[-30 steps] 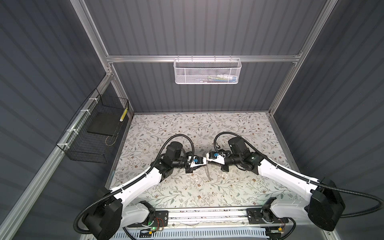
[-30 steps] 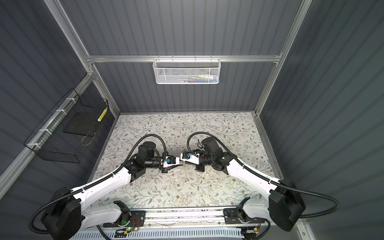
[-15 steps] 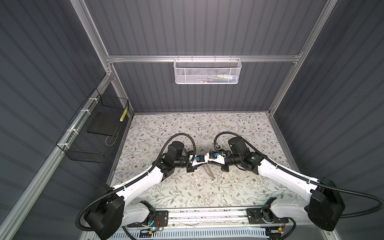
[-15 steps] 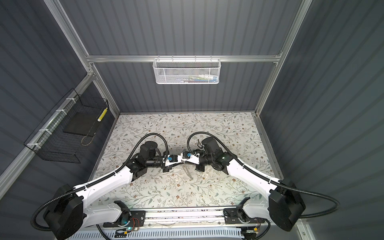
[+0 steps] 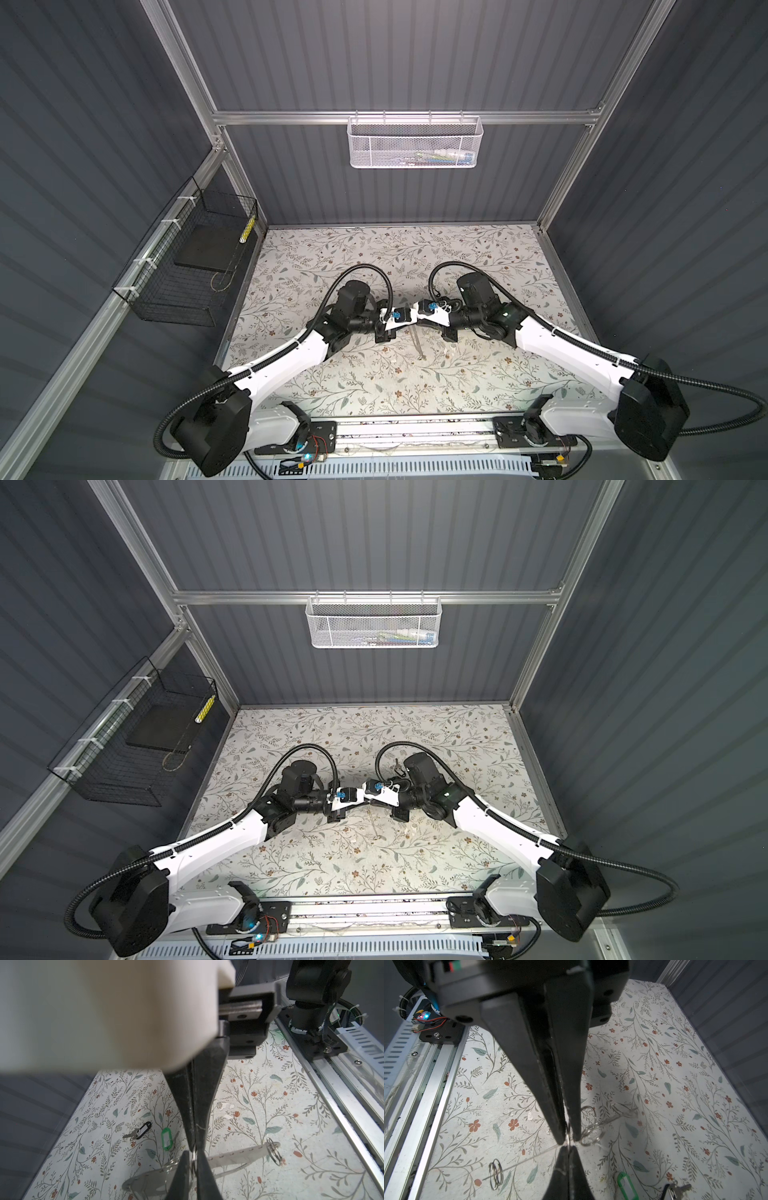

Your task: Put the keys on the keyring

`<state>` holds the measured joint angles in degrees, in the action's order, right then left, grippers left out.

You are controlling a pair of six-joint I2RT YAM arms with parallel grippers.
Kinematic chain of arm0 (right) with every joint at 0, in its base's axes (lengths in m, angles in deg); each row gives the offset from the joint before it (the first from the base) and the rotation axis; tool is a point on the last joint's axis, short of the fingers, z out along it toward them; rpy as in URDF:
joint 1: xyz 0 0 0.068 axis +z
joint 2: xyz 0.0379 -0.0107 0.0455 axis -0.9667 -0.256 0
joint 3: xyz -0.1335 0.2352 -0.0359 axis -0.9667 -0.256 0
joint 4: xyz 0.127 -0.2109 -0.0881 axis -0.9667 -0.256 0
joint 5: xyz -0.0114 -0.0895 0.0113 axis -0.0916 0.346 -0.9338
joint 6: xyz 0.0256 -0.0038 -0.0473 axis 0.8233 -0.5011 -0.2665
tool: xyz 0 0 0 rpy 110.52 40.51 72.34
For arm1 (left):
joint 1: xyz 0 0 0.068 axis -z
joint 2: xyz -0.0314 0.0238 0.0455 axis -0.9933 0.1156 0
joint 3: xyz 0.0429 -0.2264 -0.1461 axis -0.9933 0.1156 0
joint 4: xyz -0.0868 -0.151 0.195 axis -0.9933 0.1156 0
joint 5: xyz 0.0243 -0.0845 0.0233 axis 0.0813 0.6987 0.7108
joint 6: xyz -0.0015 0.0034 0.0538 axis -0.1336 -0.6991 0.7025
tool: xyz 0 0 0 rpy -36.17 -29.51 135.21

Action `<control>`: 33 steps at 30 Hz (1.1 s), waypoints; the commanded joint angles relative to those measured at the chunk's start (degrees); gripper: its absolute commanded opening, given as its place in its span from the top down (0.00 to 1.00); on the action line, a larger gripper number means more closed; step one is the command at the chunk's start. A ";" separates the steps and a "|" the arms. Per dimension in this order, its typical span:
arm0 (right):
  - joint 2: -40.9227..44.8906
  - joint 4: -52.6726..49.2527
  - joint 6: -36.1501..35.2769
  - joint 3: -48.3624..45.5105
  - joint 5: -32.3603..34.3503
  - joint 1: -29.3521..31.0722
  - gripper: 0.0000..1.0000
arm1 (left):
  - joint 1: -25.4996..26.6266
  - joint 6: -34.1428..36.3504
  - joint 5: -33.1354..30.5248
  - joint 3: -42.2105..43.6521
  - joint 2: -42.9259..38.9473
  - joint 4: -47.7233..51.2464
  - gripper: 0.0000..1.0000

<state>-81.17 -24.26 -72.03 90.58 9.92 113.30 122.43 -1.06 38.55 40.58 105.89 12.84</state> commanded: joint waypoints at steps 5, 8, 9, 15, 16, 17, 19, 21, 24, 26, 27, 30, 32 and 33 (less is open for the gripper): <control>0.30 2.06 2.11 1.20 -3.25 -0.33 1.00 | 0.57 -0.76 -1.90 -0.16 -0.38 -1.23 0.88; 0.22 2.15 2.60 1.10 -3.75 -0.67 1.00 | 0.57 -0.43 -2.47 -0.03 -0.66 -1.22 0.86; 0.19 2.15 2.73 1.12 -3.93 -0.74 1.00 | 0.57 -0.33 -2.77 -0.04 -0.61 -1.23 0.86; -0.15 2.00 2.99 1.10 -4.67 -0.97 1.00 | 0.57 -0.18 -4.32 0.65 -1.58 -2.40 0.82; -0.22 2.10 2.96 1.10 -4.68 -0.99 1.00 | 0.57 -0.25 -4.42 0.66 -1.71 -2.38 0.84; -0.22 2.06 2.99 1.11 -4.68 -1.00 1.00 | 0.57 -0.21 -4.43 0.65 -1.72 -2.29 0.86; -0.25 2.26 2.99 1.20 -4.83 -1.00 1.00 | 0.56 -0.16 -4.34 0.64 -1.47 -2.12 0.88; -0.14 2.33 2.99 1.19 -4.75 -1.03 1.00 | 0.53 -0.18 -4.20 0.39 -1.25 -1.94 0.88; 0.08 2.46 2.82 1.15 -4.73 -1.04 1.00 | 0.56 -0.18 -4.09 0.27 -1.14 -1.67 0.90; 0.12 2.50 2.73 1.15 -4.61 -0.96 1.00 | 0.53 -0.18 -4.20 0.21 -1.05 -1.43 0.93; 0.15 2.63 2.73 1.04 -4.68 -0.99 1.00 | 0.57 -0.22 -4.11 0.21 -1.01 -1.41 0.94; 0.65 3.72 2.86 0.35 -4.43 -1.04 0.98 | 0.57 -1.77 -3.77 0.16 -1.00 -2.20 1.00; 1.56 4.32 2.54 -0.65 -3.55 -1.03 0.91 | 0.49 -3.91 -3.54 0.62 -1.34 -3.98 1.00; 2.37 4.71 2.17 -1.43 -2.82 -1.04 0.87 | 0.48 -4.94 -3.27 0.98 -1.58 -5.14 1.00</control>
<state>-80.90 -21.50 -69.67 90.28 8.15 111.94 122.72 -2.96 35.35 40.67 105.28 11.02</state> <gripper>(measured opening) 0.100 0.046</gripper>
